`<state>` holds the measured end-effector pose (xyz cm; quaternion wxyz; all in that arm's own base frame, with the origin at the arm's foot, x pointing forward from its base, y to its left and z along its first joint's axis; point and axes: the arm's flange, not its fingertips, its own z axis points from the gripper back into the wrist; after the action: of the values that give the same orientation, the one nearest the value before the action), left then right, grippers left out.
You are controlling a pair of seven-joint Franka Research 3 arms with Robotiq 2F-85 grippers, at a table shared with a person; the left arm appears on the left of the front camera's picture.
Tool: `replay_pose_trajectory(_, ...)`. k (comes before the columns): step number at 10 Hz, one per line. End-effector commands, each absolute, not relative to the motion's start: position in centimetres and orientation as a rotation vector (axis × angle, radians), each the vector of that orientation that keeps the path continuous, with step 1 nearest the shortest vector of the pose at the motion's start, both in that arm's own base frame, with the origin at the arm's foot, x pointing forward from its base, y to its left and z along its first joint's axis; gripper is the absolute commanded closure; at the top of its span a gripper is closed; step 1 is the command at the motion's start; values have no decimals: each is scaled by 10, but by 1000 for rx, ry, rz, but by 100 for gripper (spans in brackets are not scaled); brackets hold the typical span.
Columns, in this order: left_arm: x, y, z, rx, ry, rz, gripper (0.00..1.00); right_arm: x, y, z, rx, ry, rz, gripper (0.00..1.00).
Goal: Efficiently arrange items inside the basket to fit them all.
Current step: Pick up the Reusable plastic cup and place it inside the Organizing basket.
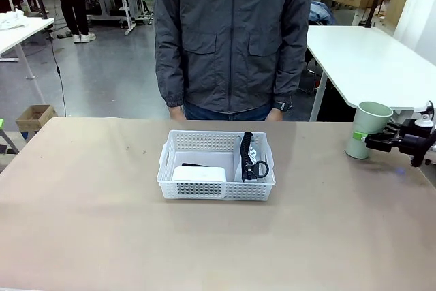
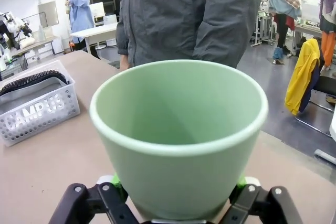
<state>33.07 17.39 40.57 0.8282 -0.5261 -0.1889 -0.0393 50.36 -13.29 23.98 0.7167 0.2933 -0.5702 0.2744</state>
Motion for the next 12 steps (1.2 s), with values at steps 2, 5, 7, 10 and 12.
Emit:
replay_pose_trajectory(2,327,173,409,-1125,-393,-82,0,491,-124,267,656,-1222,621,100)
replay_pose_trajectory(5,327,173,409,-1125,-393,-82,0,454,-101,334,709,-1090,687,100)
replay_pose_trajectory(7,327,173,409,-1125,-393,-82,0,410,-83,376,788,-961,779,100)
replay_pose_trajectory(10,327,173,409,-1125,-393,-82,0,362,-70,391,888,-740,832,67)
replay_pose_trajectory(12,327,173,409,-1125,-393,-82,0,372,-62,381,856,-787,836,67)
